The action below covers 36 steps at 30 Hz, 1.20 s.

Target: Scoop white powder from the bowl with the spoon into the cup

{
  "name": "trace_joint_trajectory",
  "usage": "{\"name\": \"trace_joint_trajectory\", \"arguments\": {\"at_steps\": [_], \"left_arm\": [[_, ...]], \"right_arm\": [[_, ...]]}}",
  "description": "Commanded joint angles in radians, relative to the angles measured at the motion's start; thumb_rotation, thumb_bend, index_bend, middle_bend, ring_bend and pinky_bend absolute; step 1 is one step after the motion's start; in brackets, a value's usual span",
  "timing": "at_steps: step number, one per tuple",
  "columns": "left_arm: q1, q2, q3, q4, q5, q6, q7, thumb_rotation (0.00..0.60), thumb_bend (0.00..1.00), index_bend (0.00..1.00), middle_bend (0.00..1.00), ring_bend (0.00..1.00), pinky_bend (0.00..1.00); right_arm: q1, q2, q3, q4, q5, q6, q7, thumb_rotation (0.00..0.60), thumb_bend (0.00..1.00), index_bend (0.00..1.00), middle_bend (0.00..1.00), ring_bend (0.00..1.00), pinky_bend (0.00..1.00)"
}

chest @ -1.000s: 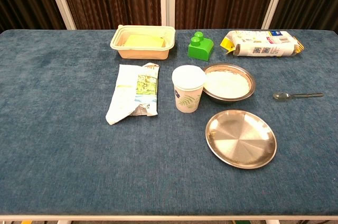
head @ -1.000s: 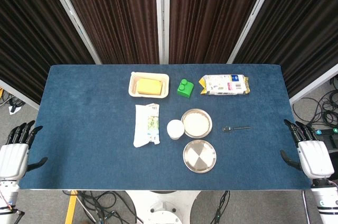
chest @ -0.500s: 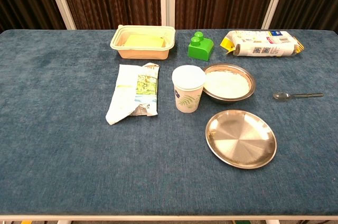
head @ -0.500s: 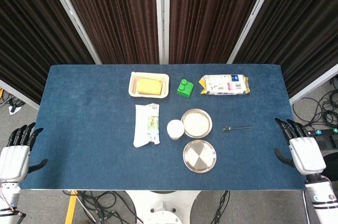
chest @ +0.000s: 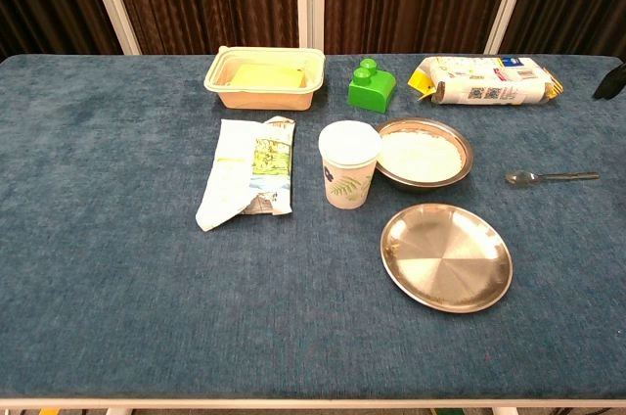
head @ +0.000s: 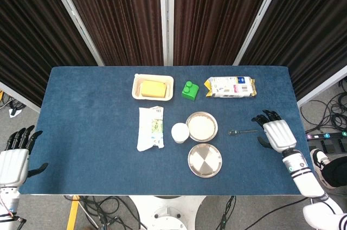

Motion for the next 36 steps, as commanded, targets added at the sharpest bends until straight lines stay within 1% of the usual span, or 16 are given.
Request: {"name": "trace_joint_trajectory", "arguments": {"at_steps": [1,5,9,15,18,24,36], "left_arm": [[-0.001,0.001,-0.002,-0.004,-0.004,-0.004,0.002,0.600,0.07,0.22,0.18,0.09,0.11],[-0.006,0.000,-0.003,-0.005,-0.005,-0.012,-0.001,0.600,0.07,0.22,0.18,0.09,0.11],[-0.009,-0.002,-0.004,-0.002,-0.003,-0.016,-0.013,0.600,0.07,0.22,0.18,0.09,0.11],[-0.009,-0.005,-0.003,0.005,-0.009,-0.025,-0.017,0.600,0.07,0.22,0.18,0.09,0.11],[-0.010,-0.006,-0.003,0.007,-0.009,-0.027,-0.019,0.600,0.07,0.22,0.18,0.09,0.11],[-0.008,-0.007,-0.002,0.011,-0.015,-0.029,-0.024,0.600,0.07,0.22,0.18,0.09,0.11],[-0.006,-0.014,0.001,0.022,-0.015,-0.032,-0.037,0.600,0.07,0.22,0.18,0.09,0.11]], "right_arm": [[0.059,-0.098,-0.010,0.124,0.006,-0.060,-0.020,0.600,0.24,0.33,0.29,0.09,0.15],[0.078,-0.168,-0.018,0.226,0.009,-0.077,0.000,0.600,0.24,0.40,0.33,0.09,0.15],[0.093,-0.229,-0.026,0.327,0.009,-0.085,0.026,0.600,0.24,0.41,0.36,0.10,0.16],[0.111,-0.282,-0.043,0.418,0.000,-0.101,0.060,0.600,0.24,0.41,0.41,0.13,0.16],[0.117,-0.302,-0.051,0.448,-0.004,-0.105,0.072,0.600,0.24,0.41,0.43,0.13,0.16],[0.124,-0.326,-0.060,0.493,-0.010,-0.100,0.102,0.600,0.24,0.45,0.46,0.15,0.16],[0.131,-0.350,-0.075,0.544,-0.017,-0.096,0.134,0.600,0.24,0.51,0.50,0.19,0.17]]}}
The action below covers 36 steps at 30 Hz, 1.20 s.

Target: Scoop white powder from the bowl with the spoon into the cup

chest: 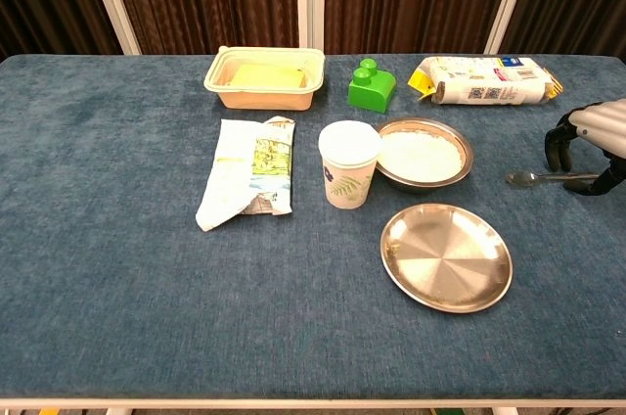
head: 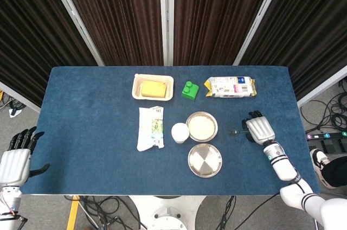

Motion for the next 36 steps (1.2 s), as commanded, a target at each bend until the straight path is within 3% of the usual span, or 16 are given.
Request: {"name": "trace_joint_trajectory", "arguments": {"at_steps": [1,17,23,29,36], "left_arm": [[0.001,-0.002,0.000,0.004,-0.001,0.001,-0.003,0.600,0.07,0.22,0.18,0.09,0.11],[-0.006,0.001,-0.002,-0.001,-0.009,-0.016,-0.002,0.600,0.07,0.22,0.18,0.09,0.11],[-0.001,-0.002,0.001,0.007,-0.006,-0.011,-0.011,0.600,0.07,0.22,0.18,0.09,0.11],[0.000,-0.004,0.002,0.018,0.002,-0.005,-0.021,0.600,0.07,0.22,0.18,0.09,0.11],[-0.003,0.000,-0.004,0.019,0.007,0.000,-0.024,0.600,0.07,0.22,0.18,0.09,0.11]], "right_arm": [[0.003,-0.003,-0.002,0.006,0.000,-0.003,0.004,0.600,0.24,0.51,0.50,0.19,0.17],[0.016,-0.011,-0.011,0.027,0.008,-0.037,0.024,0.600,0.32,0.52,0.53,0.21,0.18],[0.015,0.017,-0.011,-0.003,-0.002,-0.003,0.017,0.600,0.33,0.55,0.55,0.23,0.18],[0.032,0.136,0.003,-0.137,-0.009,0.022,-0.036,0.600,0.33,0.57,0.56,0.24,0.18],[0.121,0.340,0.034,-0.428,-0.014,-0.057,-0.177,0.600,0.33,0.58,0.57,0.24,0.18]]}}
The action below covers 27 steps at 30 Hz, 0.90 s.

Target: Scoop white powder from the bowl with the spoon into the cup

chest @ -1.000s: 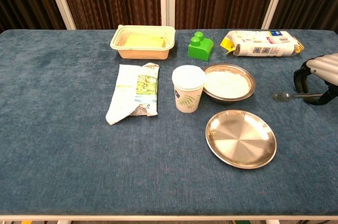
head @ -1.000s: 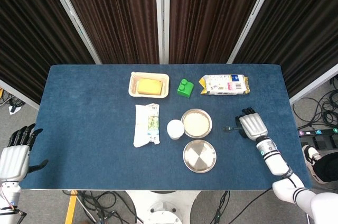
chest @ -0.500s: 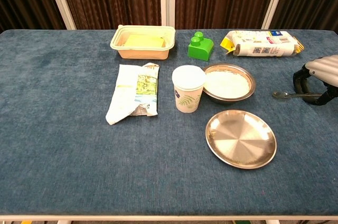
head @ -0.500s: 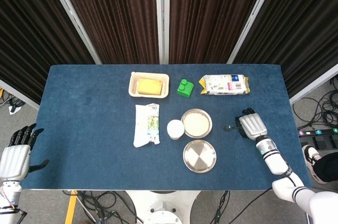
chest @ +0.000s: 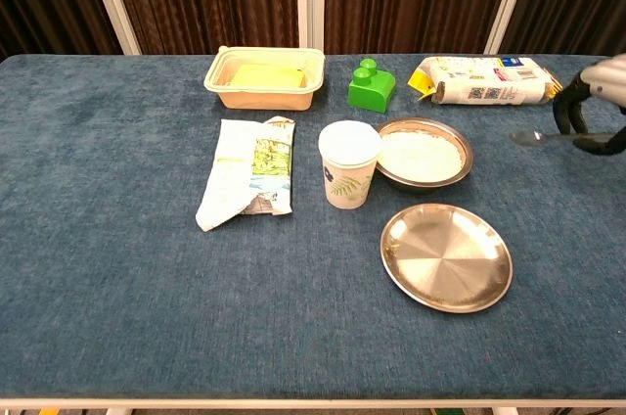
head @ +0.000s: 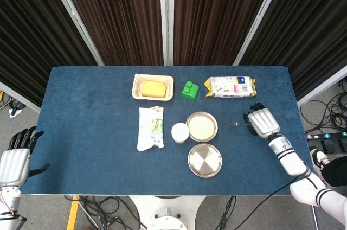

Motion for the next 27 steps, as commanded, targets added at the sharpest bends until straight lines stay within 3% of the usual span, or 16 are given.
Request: {"name": "trace_joint_trajectory", "arguments": {"at_steps": [1,6,12,27], "left_arm": [[-0.001,0.002,-0.001,-0.001,0.000,0.001,-0.001,0.600,0.07,0.22,0.18,0.09,0.11],[0.001,0.002,0.001,0.001,0.011,0.009,-0.003,0.600,0.07,0.22,0.18,0.09,0.11],[0.000,-0.001,0.002,0.008,0.019,0.011,-0.010,0.600,0.07,0.22,0.18,0.09,0.11],[0.002,-0.011,0.002,0.028,0.013,0.007,-0.038,0.600,0.07,0.22,0.18,0.09,0.11]], "right_arm": [[0.080,0.134,0.030,-0.186,0.004,-0.080,-0.123,0.600,0.33,0.58,0.57,0.24,0.18],[0.171,0.163,0.057,-0.288,0.045,-0.202,-0.267,0.600,0.33,0.59,0.58,0.24,0.18],[0.251,0.109,0.066,-0.287,0.132,-0.316,-0.436,0.600,0.33,0.59,0.58,0.24,0.18],[0.384,-0.041,0.047,-0.187,0.359,-0.368,-0.777,0.600,0.33,0.60,0.58,0.24,0.18]]}}
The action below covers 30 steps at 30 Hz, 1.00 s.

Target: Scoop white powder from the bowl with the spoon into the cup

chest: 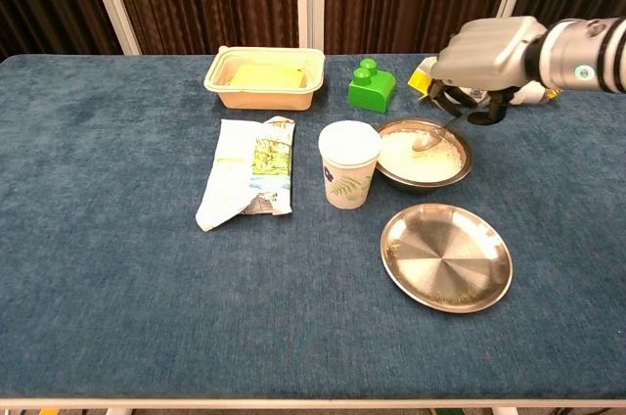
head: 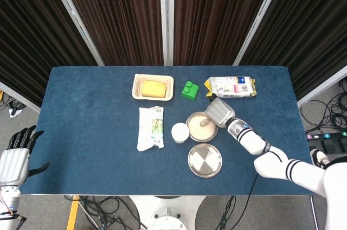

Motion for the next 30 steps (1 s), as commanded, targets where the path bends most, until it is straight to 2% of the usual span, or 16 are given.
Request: {"name": "trace_joint_trajectory", "arguments": {"at_steps": [1,6,11,16,22,30], "left_arm": [[0.002,-0.003,0.001,0.006,-0.001,0.000,-0.005,0.600,0.07,0.22,0.18,0.09,0.11],[0.005,-0.007,0.002,0.013,-0.007,-0.002,-0.014,0.600,0.07,0.22,0.18,0.09,0.11],[0.007,-0.012,0.003,0.021,-0.006,-0.002,-0.022,0.600,0.07,0.22,0.18,0.09,0.11],[0.008,-0.010,0.003,0.023,-0.005,0.000,-0.025,0.600,0.07,0.22,0.18,0.09,0.11],[0.011,-0.009,0.005,0.016,-0.001,0.006,-0.019,0.600,0.07,0.22,0.18,0.09,0.11],[0.009,-0.001,0.001,-0.007,0.001,0.009,0.002,0.600,0.07,0.22,0.18,0.09,0.11]], "right_arm": [[0.031,-0.043,-0.013,0.031,0.052,0.000,-0.061,0.600,0.33,0.60,0.58,0.24,0.18],[0.048,-0.087,-0.037,0.051,0.091,0.023,-0.111,0.600,0.33,0.60,0.58,0.24,0.17],[0.048,-0.102,-0.041,0.046,0.092,0.060,-0.101,0.600,0.33,0.60,0.58,0.24,0.17],[0.017,-0.069,-0.038,0.001,0.063,0.115,-0.019,0.600,0.33,0.61,0.58,0.24,0.17],[-0.030,-0.021,-0.060,-0.035,0.012,0.169,0.063,0.600,0.33,0.61,0.58,0.24,0.16],[-0.086,-0.008,-0.076,-0.013,-0.062,0.224,0.200,0.600,0.33,0.61,0.58,0.24,0.15]]}}
